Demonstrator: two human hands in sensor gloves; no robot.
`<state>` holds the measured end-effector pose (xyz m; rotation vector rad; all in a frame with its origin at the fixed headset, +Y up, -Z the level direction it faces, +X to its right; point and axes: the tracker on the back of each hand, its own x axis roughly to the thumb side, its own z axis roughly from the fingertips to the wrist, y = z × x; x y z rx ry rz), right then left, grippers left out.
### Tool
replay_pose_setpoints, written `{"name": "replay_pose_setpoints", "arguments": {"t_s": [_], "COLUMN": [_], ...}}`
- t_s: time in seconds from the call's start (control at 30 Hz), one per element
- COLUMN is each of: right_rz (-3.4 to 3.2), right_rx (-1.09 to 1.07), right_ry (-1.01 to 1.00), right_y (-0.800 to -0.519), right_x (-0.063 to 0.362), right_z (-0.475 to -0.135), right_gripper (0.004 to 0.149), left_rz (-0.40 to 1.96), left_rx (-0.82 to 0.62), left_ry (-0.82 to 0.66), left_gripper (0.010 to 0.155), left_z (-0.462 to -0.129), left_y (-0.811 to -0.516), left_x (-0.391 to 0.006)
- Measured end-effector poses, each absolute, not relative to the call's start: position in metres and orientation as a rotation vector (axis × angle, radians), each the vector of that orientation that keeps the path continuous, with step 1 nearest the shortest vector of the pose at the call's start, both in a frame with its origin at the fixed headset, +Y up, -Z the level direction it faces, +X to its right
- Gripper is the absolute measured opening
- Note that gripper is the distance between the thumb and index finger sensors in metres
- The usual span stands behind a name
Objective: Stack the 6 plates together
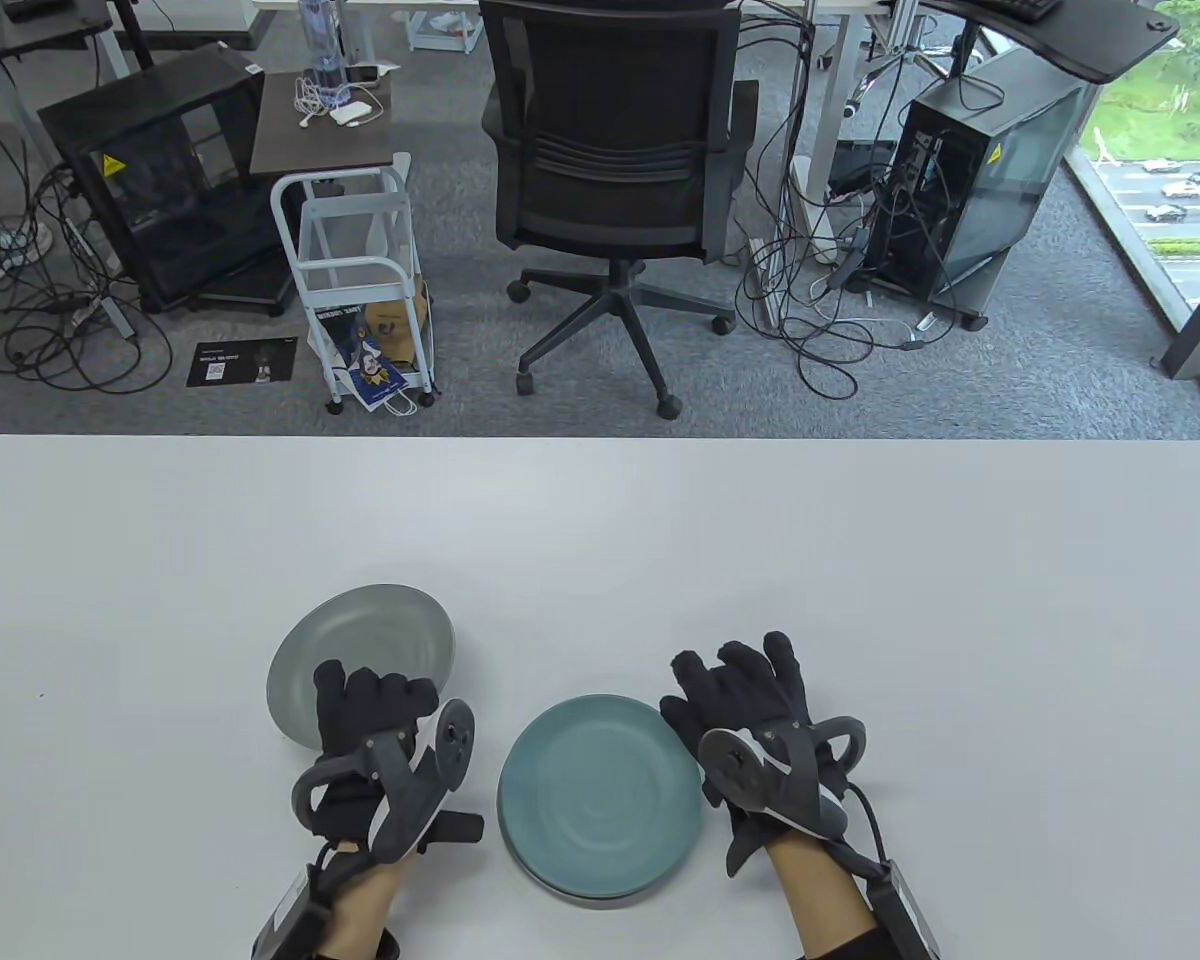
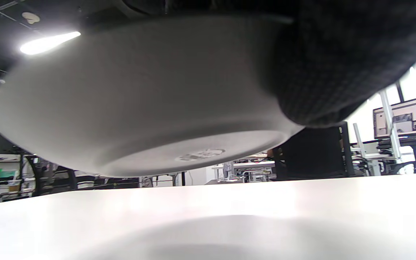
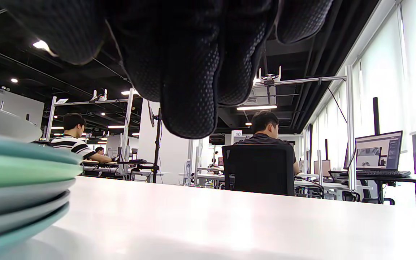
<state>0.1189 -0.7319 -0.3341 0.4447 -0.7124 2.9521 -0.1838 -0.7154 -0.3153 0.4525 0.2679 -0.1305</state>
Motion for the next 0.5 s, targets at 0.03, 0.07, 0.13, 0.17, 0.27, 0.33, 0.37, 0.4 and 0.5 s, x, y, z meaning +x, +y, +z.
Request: {"name": "replay_pose_setpoints", "arguments": {"t_s": [0.03,0.07,0.13,0.17,0.27,0.33,0.37,0.4,0.5], "right_rz": [2.946,2.940,2.925,2.915,2.880,2.861,2.854,2.848,2.845], "right_rx": [0.441,0.439,0.427,0.420,0.404,0.394,0.391,0.389,0.385], "right_ry": [-0.711,-0.709,-0.699,-0.691,-0.658,-0.639,-0.627,-0.611,-0.577], "right_y": [-0.732,-0.731,-0.729,-0.728,-0.724,-0.722,-0.721,-0.720,-0.718], "right_x": [0.119,0.119,0.119,0.118,0.117,0.116,0.114,0.113,0.109], "right_z": [-0.334,-0.334,-0.335,-0.335,-0.336,-0.337,-0.337,-0.337,-0.341], "right_gripper": [0.054,0.054,0.054,0.054,0.055,0.056,0.056,0.056,0.057], "left_rz": [-0.128,-0.132,-0.129,-0.138,-0.126,-0.132,-0.132,-0.134,-0.138], "left_rx": [0.456,0.457,0.474,0.475,0.488,0.494,0.499,0.495,0.502], "left_ry": [0.256,0.242,0.214,0.200,0.171,0.145,0.131,0.111,0.073], "left_gripper": [0.035,0.036,0.035,0.035,0.035,0.036,0.035,0.035,0.035], "left_z": [-0.315,-0.314,-0.311,-0.310,-0.307,-0.304,-0.303,-0.302,-0.299], "left_y": [-0.715,-0.714,-0.713,-0.713,-0.710,-0.709,-0.709,-0.709,-0.709], "left_x": [-0.182,-0.178,-0.173,-0.170,-0.164,-0.158,-0.156,-0.153,-0.146]}}
